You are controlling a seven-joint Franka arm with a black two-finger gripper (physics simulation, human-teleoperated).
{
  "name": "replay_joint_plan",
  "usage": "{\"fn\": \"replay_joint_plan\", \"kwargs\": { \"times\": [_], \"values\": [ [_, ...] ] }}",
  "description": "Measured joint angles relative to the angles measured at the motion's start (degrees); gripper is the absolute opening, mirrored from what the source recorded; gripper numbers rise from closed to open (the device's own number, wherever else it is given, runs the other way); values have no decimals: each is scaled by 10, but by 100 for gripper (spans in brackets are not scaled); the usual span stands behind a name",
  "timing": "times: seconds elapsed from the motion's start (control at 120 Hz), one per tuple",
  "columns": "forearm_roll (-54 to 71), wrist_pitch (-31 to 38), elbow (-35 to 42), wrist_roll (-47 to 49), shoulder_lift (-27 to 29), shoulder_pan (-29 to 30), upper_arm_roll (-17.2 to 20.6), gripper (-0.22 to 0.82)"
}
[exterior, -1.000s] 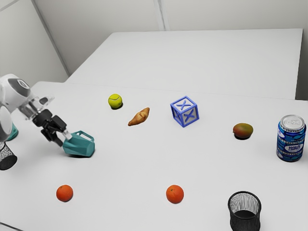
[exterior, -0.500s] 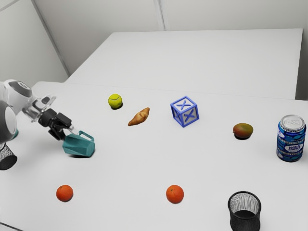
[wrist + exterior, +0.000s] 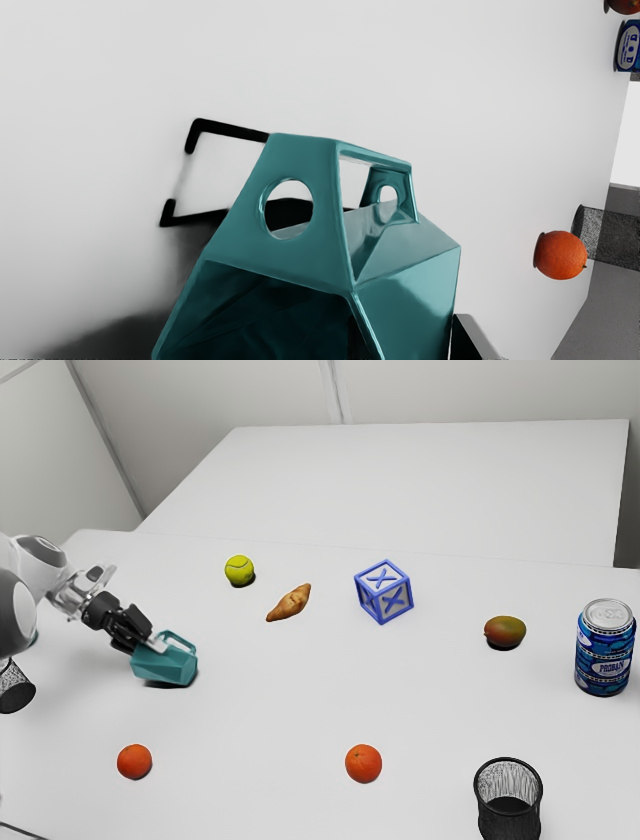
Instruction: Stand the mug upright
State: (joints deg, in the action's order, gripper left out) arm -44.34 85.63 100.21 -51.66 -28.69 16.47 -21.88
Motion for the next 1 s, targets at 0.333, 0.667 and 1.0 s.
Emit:
{"fn": "replay_joint_plan", "kwargs": {
  "times": [0.333,0.667,1.0],
  "values": [
    [-21,-35,1,-2,9,-2,1,-14],
    [-17,-41,0,0,28,-17,1,-16],
    [83,146,124,30,175,-112,5,-17]
  ]
}}
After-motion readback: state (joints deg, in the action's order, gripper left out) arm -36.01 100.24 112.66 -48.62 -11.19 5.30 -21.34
